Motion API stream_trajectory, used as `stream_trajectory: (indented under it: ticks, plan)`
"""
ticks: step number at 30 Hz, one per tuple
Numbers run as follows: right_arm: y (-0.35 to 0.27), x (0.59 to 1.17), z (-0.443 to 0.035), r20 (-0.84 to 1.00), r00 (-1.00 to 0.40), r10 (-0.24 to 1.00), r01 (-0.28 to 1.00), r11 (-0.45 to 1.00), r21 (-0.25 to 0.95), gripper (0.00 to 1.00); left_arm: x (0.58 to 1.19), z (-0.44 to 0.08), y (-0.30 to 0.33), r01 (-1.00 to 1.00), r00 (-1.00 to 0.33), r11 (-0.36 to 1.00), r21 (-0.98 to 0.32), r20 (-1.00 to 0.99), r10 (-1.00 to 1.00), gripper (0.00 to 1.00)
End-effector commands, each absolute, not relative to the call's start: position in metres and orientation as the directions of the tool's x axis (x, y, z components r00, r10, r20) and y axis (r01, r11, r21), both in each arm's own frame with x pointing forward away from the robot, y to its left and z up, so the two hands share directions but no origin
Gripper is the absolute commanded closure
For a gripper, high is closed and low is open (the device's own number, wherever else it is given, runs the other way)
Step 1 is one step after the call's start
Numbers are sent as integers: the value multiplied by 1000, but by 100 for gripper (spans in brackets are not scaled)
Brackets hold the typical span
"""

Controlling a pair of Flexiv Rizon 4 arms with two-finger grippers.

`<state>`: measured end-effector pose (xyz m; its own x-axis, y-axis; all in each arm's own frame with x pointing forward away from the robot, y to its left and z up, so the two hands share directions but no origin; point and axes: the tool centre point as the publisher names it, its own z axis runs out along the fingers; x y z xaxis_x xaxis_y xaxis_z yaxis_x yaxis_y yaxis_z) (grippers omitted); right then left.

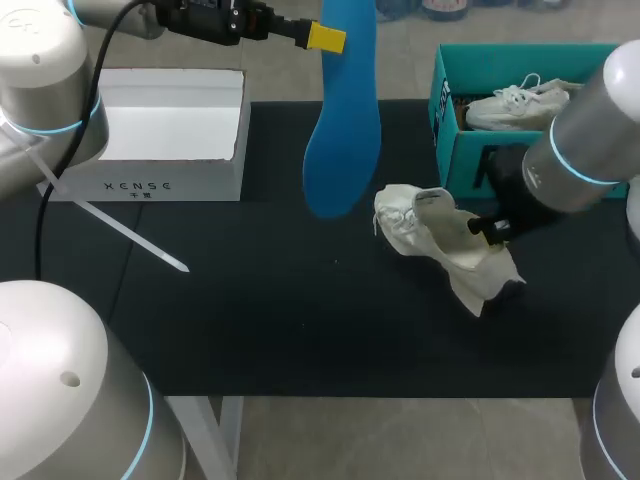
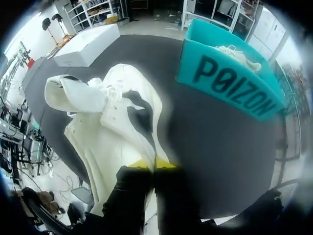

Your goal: Take the shoe out of the shoebox, open the shoe tongue, remove and reinsert the insole, then place the shoe into the shoebox

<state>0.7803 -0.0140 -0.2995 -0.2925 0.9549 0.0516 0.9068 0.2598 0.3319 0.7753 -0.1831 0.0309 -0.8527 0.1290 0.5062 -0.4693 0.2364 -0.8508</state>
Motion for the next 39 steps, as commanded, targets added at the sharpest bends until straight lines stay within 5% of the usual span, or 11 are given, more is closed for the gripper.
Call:
stream_trajectory:
  ticks: [1,9,39]
  plan:
    - [-9,765,-288,38,-201,979,917,174,360,100,774,30,-183,-469,-853,235,-851,505,128,100]
    - [-3,761,-292,99,-67,993,922,24,385,100,774,30,-183,-469,-853,235,-851,505,128,100]
    - [23,772,-356,234,86,968,930,-162,329,100,774,30,-183,-469,-853,235,-851,505,128,100]
